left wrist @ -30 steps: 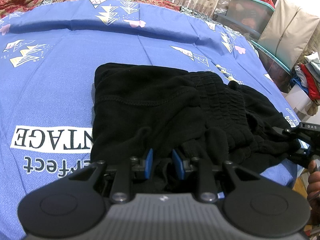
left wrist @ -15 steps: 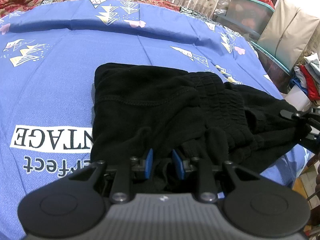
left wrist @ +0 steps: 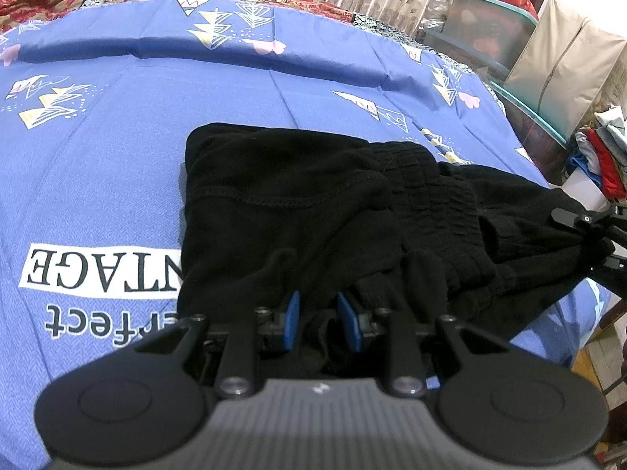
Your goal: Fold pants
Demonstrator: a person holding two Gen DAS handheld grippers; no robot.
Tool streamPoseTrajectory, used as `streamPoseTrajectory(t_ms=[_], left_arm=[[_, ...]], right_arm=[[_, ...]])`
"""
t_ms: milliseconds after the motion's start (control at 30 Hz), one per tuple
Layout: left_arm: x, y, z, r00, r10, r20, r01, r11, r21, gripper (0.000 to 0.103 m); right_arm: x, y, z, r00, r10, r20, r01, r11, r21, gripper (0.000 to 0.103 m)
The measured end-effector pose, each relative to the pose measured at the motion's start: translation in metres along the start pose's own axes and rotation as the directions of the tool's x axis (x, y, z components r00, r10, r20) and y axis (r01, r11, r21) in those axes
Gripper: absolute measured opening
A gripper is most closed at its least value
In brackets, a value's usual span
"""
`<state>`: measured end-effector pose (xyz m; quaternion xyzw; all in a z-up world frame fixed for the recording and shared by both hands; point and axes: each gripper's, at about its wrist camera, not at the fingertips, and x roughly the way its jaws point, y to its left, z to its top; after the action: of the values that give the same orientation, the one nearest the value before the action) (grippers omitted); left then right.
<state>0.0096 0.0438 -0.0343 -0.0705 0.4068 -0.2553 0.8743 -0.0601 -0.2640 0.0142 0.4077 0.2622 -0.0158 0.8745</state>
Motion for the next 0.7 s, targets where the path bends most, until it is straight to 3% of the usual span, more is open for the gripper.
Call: streamPoseTrajectory(t_ms=[700], left_arm=[[0.000, 0.000, 0.000, 1.000, -0.001, 0.000, 0.001, 1.000, 0.000, 0.025]], right_arm=[[0.000, 0.023, 0.000, 0.999, 0.044, 0.004, -0.043, 0.996, -0.077, 0.024]])
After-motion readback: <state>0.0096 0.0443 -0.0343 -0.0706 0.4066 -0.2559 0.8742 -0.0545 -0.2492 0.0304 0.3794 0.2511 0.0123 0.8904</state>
